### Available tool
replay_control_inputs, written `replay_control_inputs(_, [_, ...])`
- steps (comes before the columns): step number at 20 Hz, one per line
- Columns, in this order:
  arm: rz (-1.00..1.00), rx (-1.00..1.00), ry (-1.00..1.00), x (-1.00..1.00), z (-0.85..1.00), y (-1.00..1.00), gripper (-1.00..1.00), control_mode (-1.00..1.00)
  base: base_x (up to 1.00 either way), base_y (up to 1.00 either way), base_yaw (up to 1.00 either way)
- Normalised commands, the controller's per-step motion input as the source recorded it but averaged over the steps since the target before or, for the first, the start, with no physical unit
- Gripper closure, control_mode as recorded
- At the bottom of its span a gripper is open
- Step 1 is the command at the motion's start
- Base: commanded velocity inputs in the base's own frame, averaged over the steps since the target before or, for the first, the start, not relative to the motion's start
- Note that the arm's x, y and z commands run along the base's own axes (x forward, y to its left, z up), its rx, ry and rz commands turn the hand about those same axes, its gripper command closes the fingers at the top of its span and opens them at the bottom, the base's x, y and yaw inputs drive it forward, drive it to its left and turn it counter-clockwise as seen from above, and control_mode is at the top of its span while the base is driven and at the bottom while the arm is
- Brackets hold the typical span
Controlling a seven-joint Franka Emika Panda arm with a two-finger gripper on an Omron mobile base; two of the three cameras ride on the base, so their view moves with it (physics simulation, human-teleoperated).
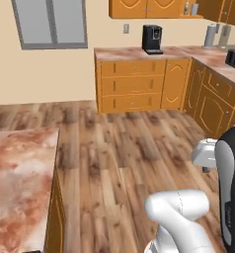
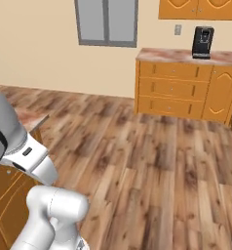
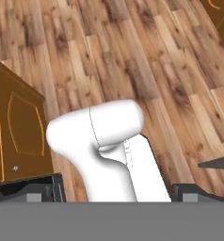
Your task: There is a bowl on the dining counter. Grab a lemon wedge from the fridge and place it in the bowl. Then get the liquor bottle and glass cup from the cabinet and place them next to the bowl.
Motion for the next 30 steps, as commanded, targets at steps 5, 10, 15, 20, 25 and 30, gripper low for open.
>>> replay_control_inputs(5, [0.00, 0.00, 0.00, 0.00, 0.00, 0.00, -1.00, 1.00, 1.00, -0.53, -0.01])
replay_control_inputs(10, [0.00, 0.00, 0.00, 0.00, 0.00, 0.00, -1.00, 1.00, 1.00, -0.78, 0.00])
replay_control_inputs(15, [0.00, 0.00, 0.00, 0.00, 0.00, 0.00, -1.00, 1.00, 1.00, -0.83, 0.00])
replay_control_inputs(20, [0.00, 0.00, 0.00, 0.00, 0.00, 0.00, -1.00, 1.00, 1.00, -0.60, 0.00])
replay_control_inputs(25, [0.00, 0.00, 0.00, 0.00, 0.00, 0.00, -1.00, 1.00, 1.00, -0.28, -0.10])
replay_control_inputs(30, [0.00, 0.00, 0.00, 0.00, 0.00, 0.00, -1.00, 1.00, 1.00, -0.12, -0.19])
